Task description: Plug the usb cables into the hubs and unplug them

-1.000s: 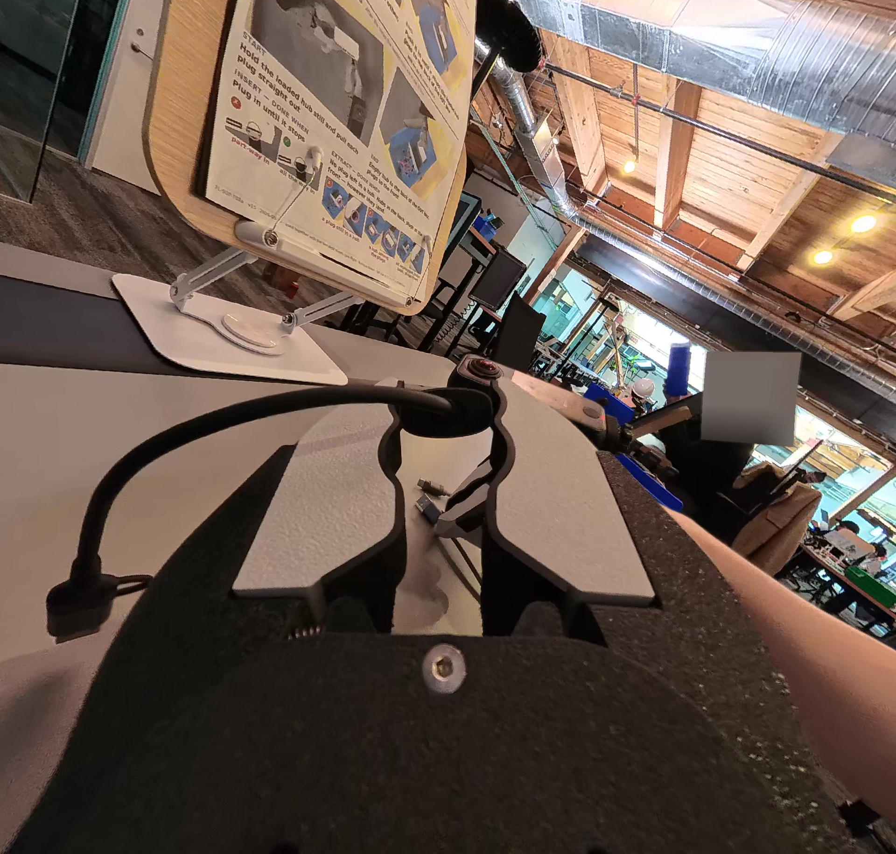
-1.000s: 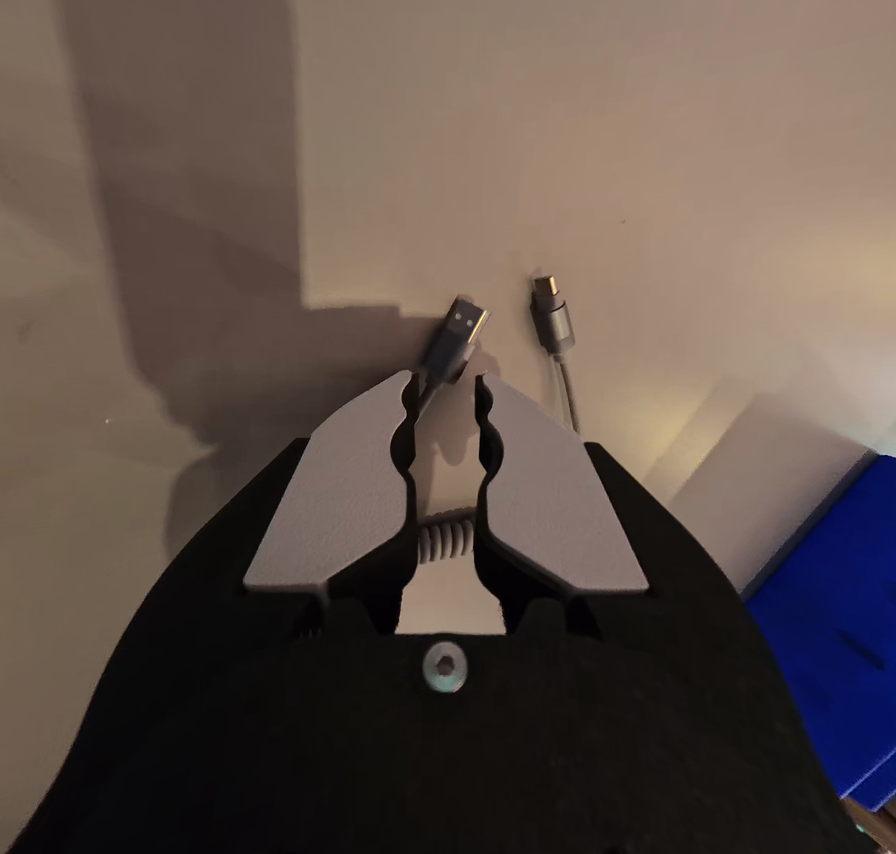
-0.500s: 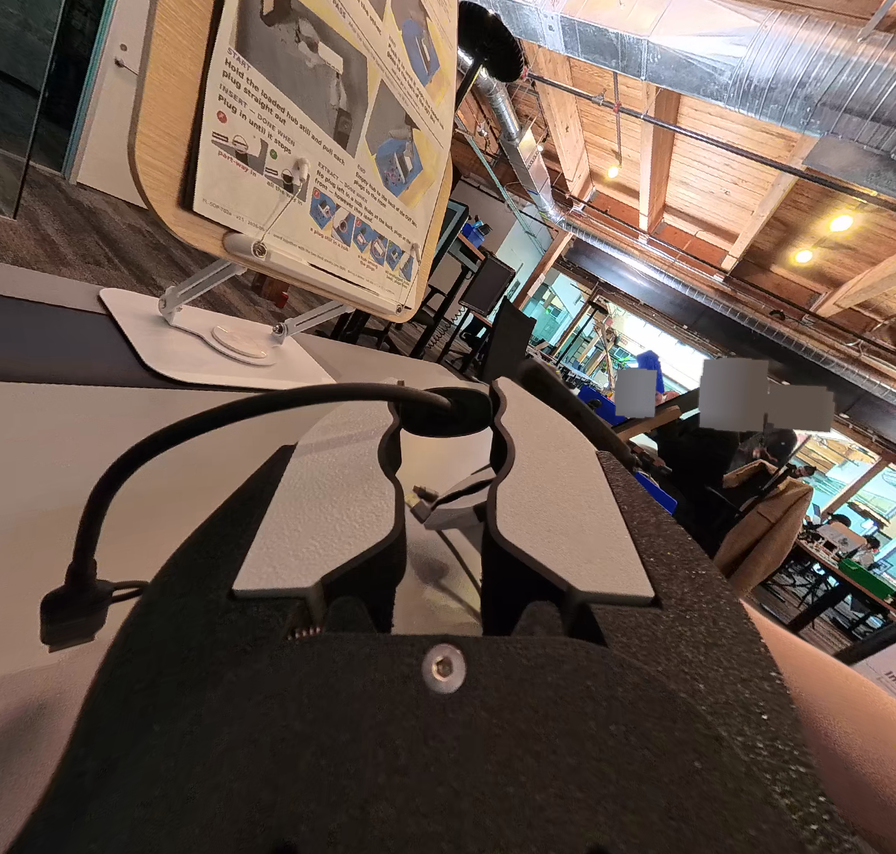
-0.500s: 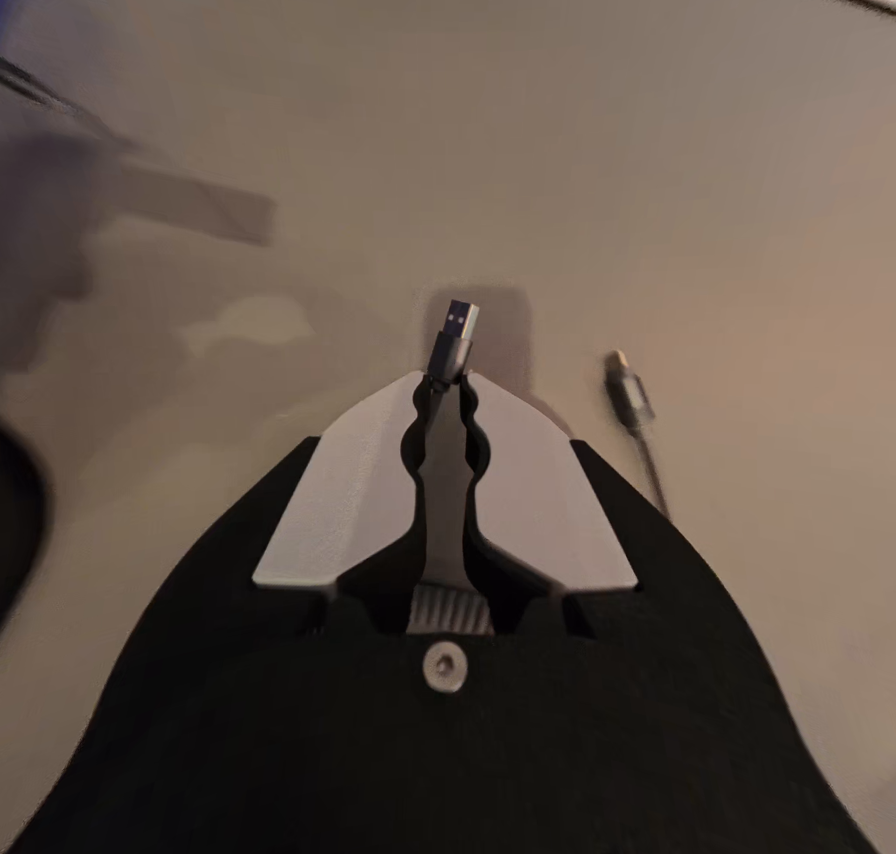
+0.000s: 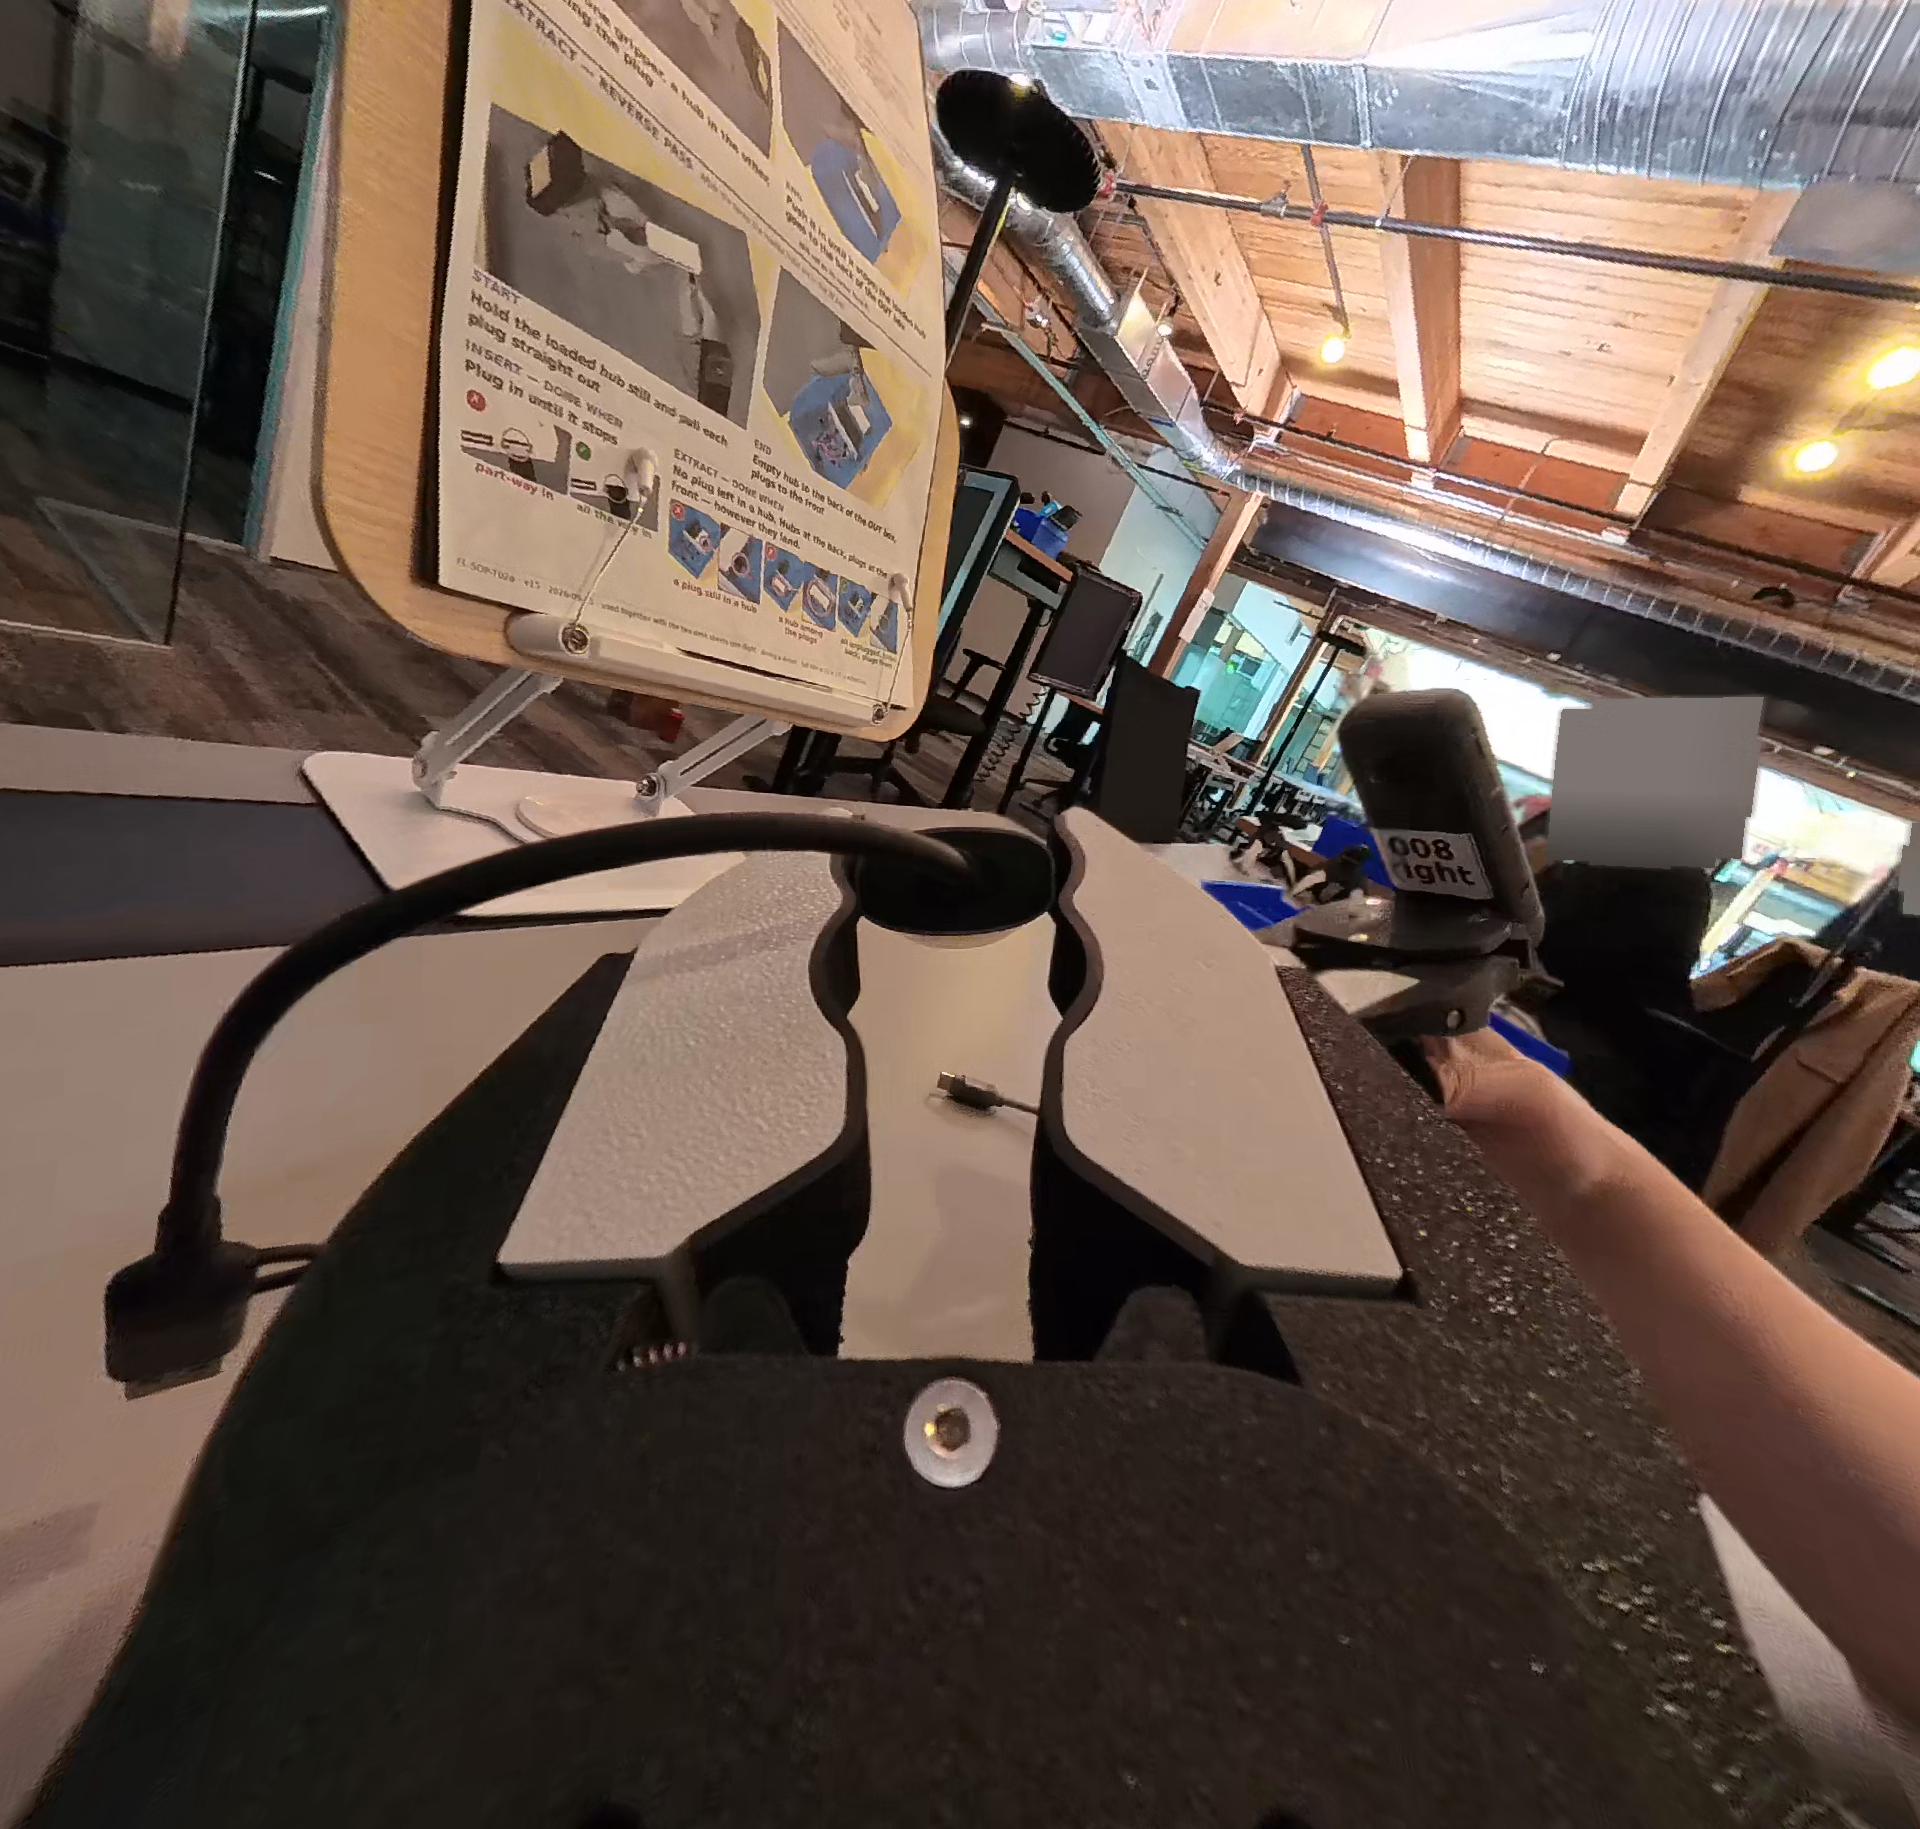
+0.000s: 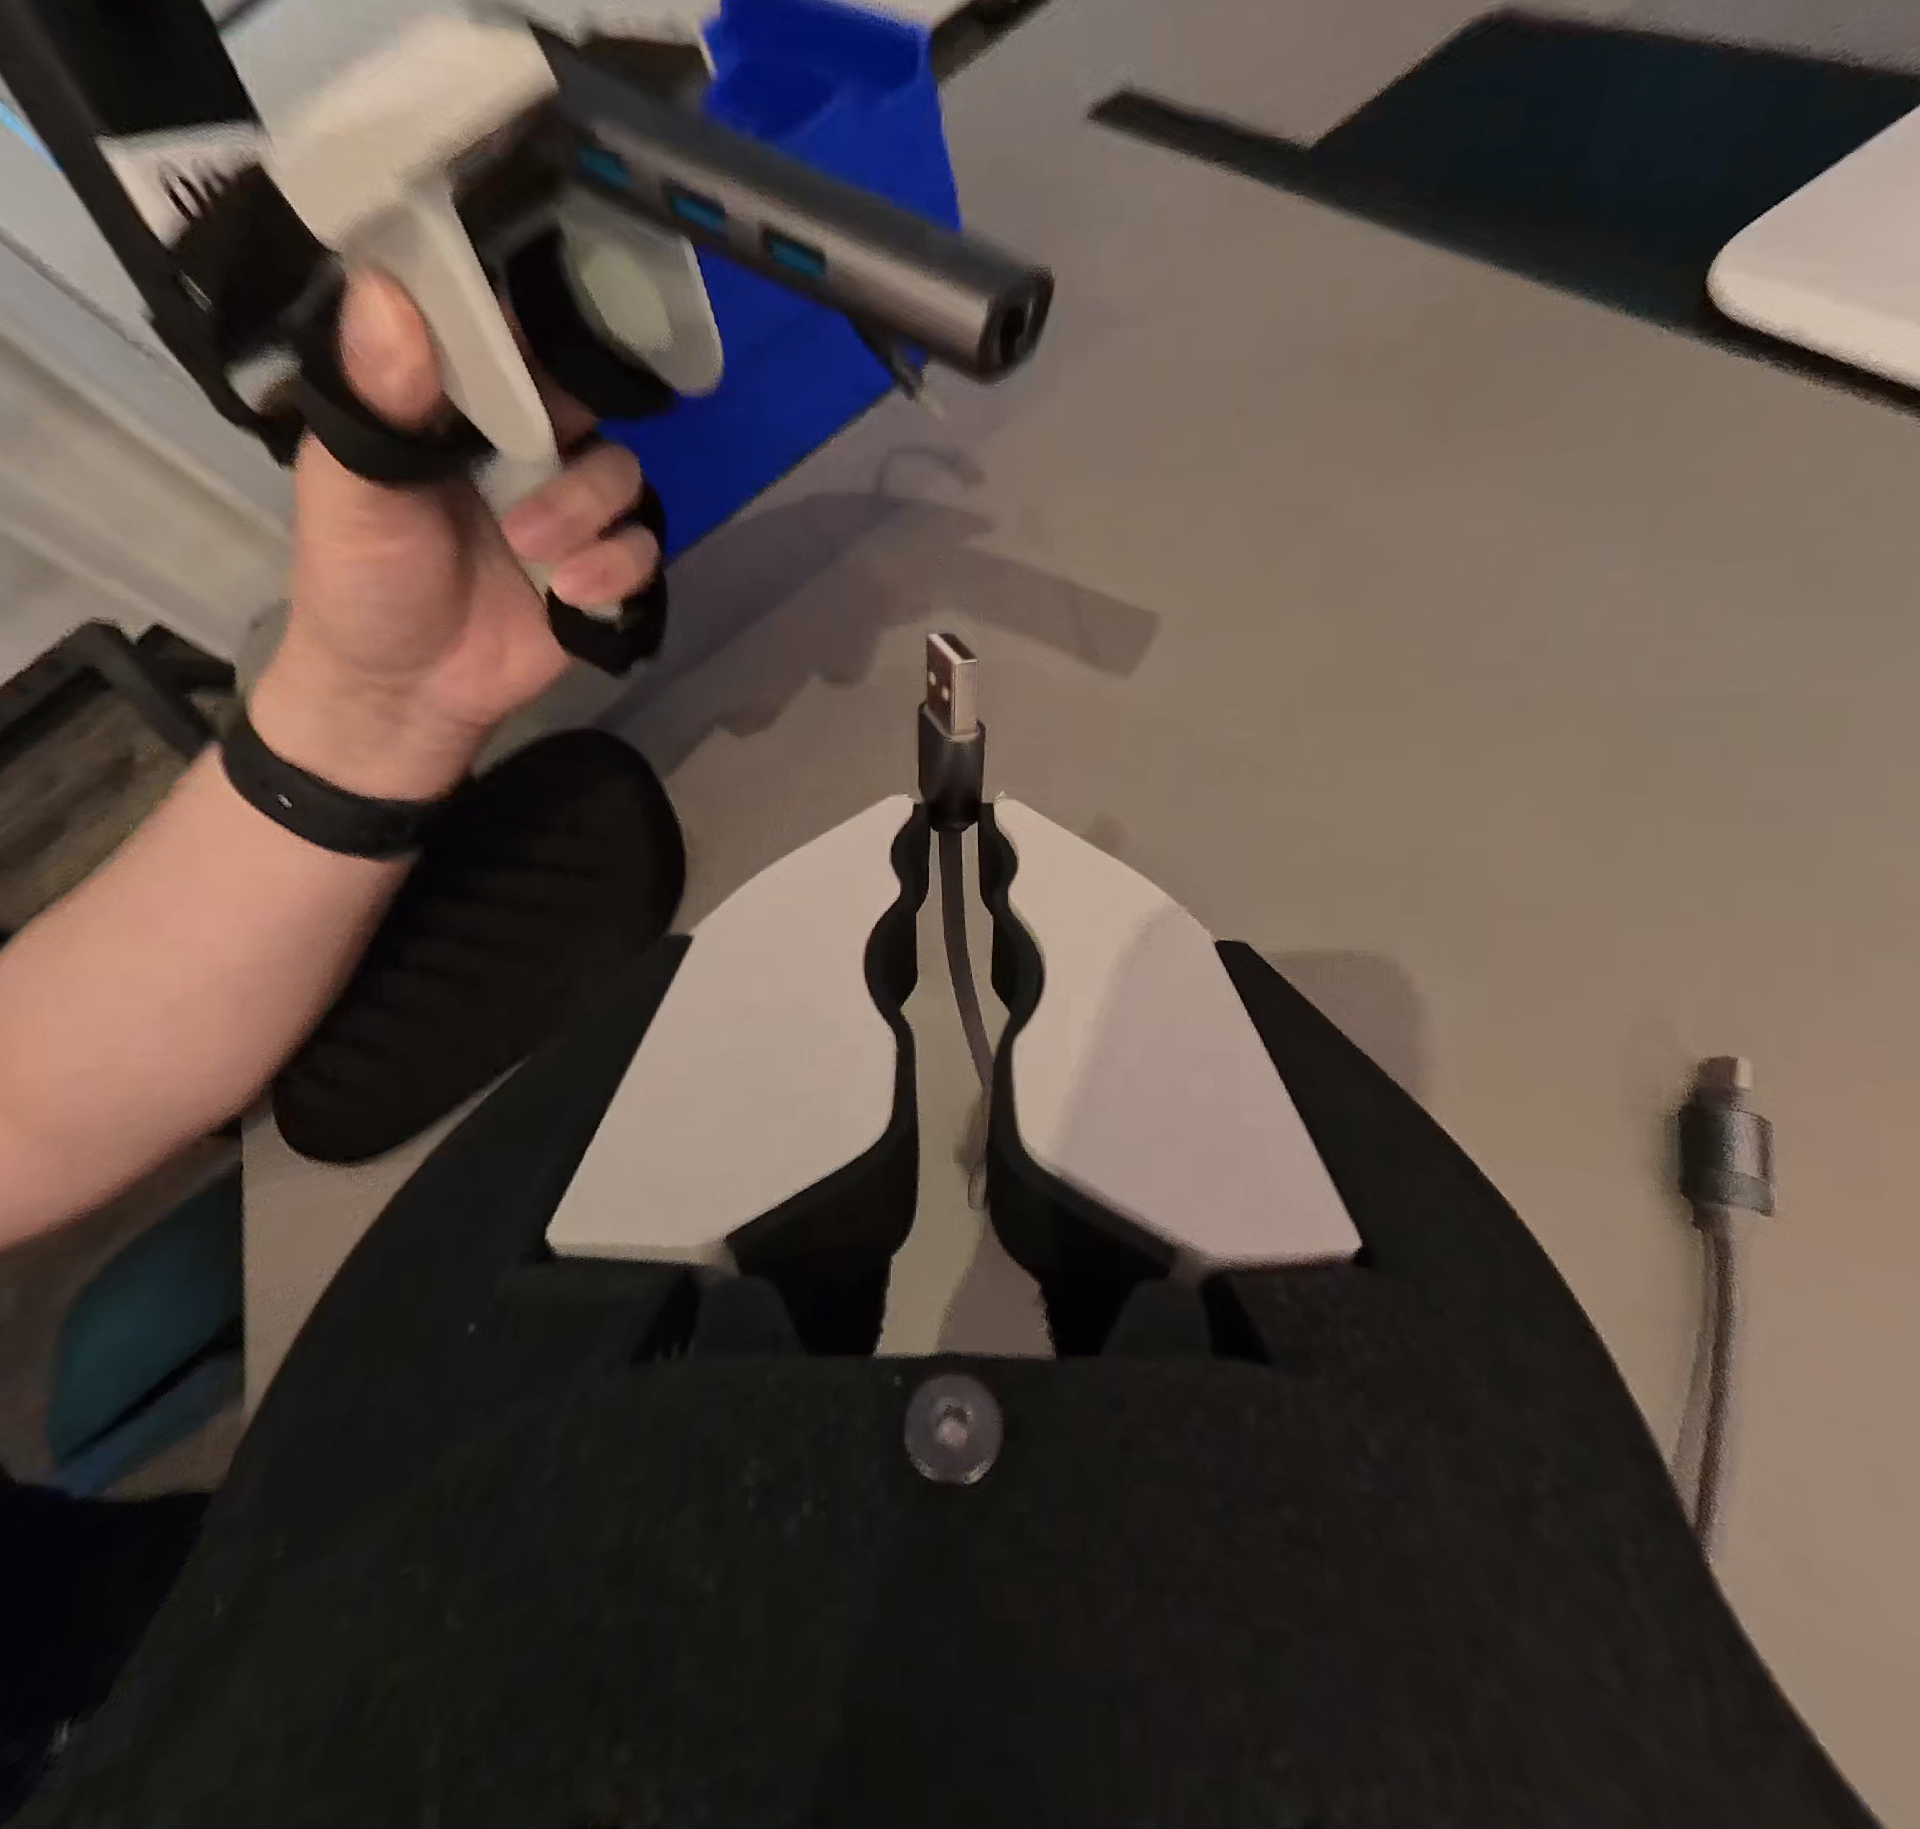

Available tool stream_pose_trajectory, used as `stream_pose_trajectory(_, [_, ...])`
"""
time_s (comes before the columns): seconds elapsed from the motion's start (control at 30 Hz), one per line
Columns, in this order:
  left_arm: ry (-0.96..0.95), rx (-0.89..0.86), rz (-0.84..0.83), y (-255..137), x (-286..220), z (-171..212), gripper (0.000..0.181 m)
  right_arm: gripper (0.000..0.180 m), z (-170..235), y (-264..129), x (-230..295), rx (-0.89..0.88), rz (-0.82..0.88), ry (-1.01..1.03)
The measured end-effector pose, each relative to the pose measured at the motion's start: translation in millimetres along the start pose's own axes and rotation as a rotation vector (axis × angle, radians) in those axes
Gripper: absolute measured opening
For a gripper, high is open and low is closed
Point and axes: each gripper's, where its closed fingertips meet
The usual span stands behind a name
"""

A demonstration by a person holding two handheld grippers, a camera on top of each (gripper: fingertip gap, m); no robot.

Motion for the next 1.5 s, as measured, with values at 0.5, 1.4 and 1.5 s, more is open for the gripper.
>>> stream_pose_trajectory(0.5, [0.045, -0.032, -0.109, -22.1, 21.3, -15.4, 0.032, 0.006, 80.0, 53.0, 126.7, 0.521, -0.864, -0.241])
stream_pose_trajectory(1.4, [0.015, -0.030, -0.118, -26.4, 30.1, -14.5, 0.033, 0.028, 80.8, 106.9, 105.0, 0.483, -0.247, -0.571])
stream_pose_trajectory(1.5, [0.007, -0.032, -0.114, -26.9, 30.9, -14.5, 0.032, 0.029, 75.9, 103.3, 95.7, 0.433, -0.025, -0.702])
Point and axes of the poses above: each gripper's, where its closed fingertips meet, y out along the fingers, z out of its underside, x = y × z across the jaws, and after that the axes turned 9 degrees about x, right-handed
